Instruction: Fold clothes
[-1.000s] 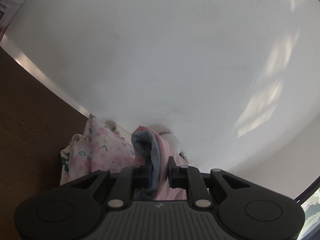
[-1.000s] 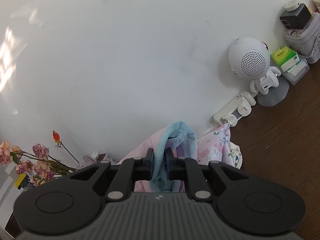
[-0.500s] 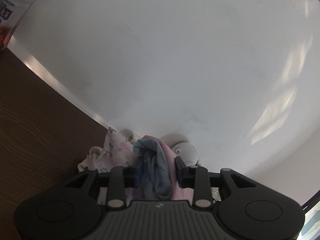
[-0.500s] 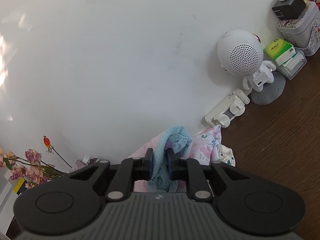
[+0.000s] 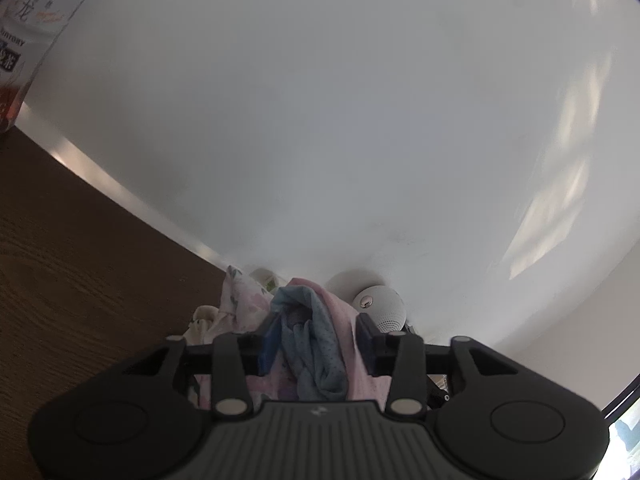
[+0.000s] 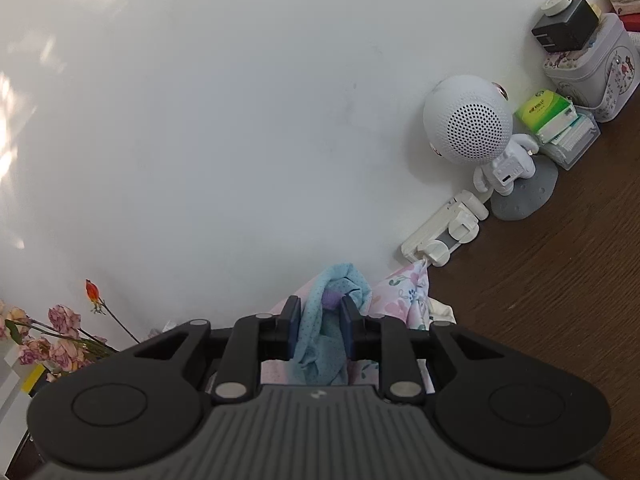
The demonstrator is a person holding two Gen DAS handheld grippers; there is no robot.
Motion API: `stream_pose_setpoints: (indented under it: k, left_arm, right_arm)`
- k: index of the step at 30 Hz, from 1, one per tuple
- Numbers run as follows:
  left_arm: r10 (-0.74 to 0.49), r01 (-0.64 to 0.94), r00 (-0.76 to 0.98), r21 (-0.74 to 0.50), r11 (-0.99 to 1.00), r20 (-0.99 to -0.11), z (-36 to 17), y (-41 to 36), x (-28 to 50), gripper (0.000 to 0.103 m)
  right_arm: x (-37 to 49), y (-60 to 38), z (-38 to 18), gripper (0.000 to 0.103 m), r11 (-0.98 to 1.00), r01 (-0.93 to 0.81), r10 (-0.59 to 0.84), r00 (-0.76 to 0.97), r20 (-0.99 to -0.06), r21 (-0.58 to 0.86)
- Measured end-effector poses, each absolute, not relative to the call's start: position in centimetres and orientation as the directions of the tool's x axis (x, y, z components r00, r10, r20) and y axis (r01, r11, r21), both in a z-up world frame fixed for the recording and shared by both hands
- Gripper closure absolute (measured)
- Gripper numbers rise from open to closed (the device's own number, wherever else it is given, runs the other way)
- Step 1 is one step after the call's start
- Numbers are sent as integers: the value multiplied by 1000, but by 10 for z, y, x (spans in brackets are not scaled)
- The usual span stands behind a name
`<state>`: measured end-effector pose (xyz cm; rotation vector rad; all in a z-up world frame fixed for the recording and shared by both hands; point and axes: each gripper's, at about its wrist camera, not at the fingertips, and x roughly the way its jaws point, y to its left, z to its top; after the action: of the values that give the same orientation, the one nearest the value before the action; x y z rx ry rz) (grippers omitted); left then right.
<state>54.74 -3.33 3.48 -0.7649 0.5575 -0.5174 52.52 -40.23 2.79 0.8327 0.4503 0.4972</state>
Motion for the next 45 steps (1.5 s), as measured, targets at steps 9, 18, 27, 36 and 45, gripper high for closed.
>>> stream_pose_setpoints:
  k: [9,18,27,36,45]
  left_arm:
    - [-475,305,808,-441,844,-349,70,-48,490,13]
    - [-287,212,863,-219,953,-416,67,-67,416,12]
    - [-269,201,845,-193,960,-462,56,-72,338,7]
    - [-234,172,849,-171,970,-473,39,-64,262,1]
    - [-223,170,849,-153,974,-478,27,-57,189,0]
  right_arm:
    - [467,-382,60,23,815,-322,489,829,-272,482]
    - [413,-336,61,17,932,-253,343,846,-409,259]
    - [340,-310,57,9,959,-217,277,847,-453,180]
    - [265,-300,52,1,966,-193,252,848,-467,170]
    - [194,-289,51,0,968,-216,250,849,-466,127]
